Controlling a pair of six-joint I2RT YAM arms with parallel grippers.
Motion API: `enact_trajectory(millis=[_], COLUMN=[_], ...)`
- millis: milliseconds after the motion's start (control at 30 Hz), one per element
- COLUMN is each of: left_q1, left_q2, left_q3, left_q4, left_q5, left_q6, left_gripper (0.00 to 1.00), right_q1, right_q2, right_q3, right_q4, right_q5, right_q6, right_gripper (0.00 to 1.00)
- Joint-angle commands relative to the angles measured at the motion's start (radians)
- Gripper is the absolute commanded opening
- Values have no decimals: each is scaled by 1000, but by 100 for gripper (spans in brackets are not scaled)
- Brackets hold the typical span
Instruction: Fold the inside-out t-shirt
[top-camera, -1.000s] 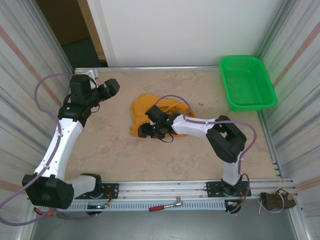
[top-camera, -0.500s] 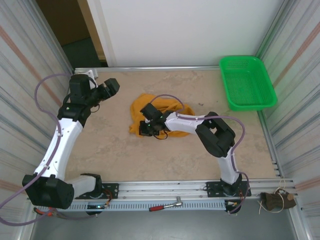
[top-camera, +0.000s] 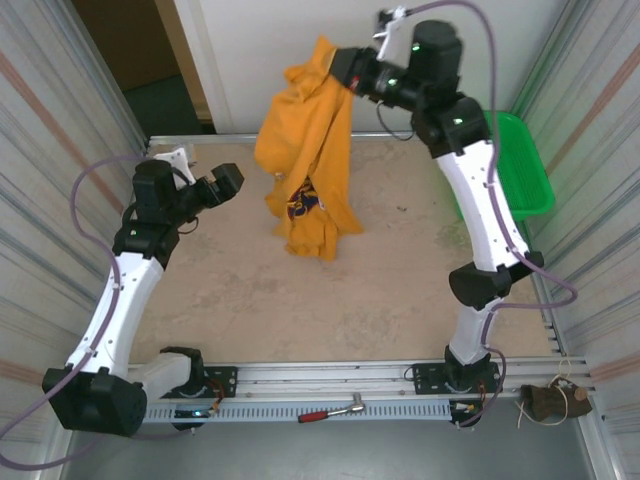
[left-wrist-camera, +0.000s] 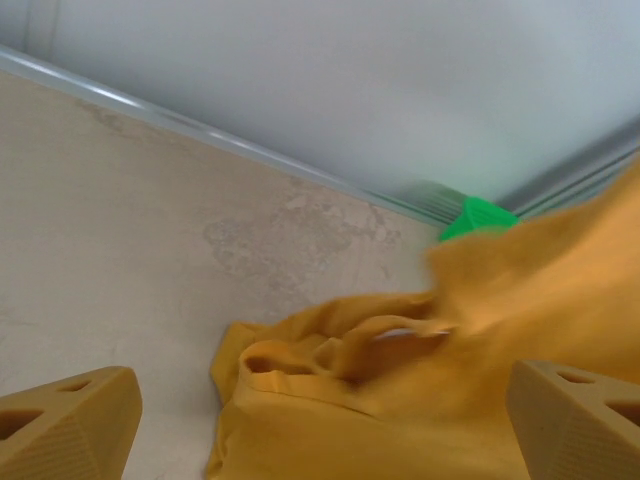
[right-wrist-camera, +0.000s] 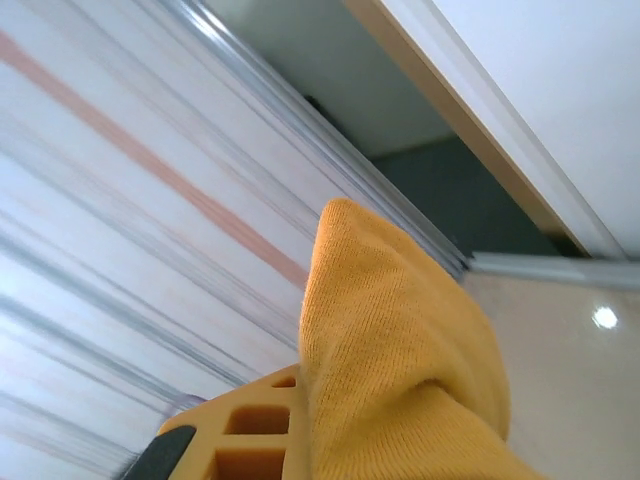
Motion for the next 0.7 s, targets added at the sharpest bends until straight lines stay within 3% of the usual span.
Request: enact_trajectory(millis=[0,467,667], left_q1=[-23,-278,-325], left_q2=[-42,80,223], left_q3=[-38,-26,41], left_q4=[109,339,374], left_q5=[68,52,58], left_q6=[35,140,169], left_gripper=[95,96,97], right_q1=[-27,-71,-74], right_q2=[20,-69,-109], right_q3=[22,-52,-86], right_q4=[-37,-9,3], right_q5=[-113,-156,-164], right_q6=[83,97,98], right_gripper=[0,0,0])
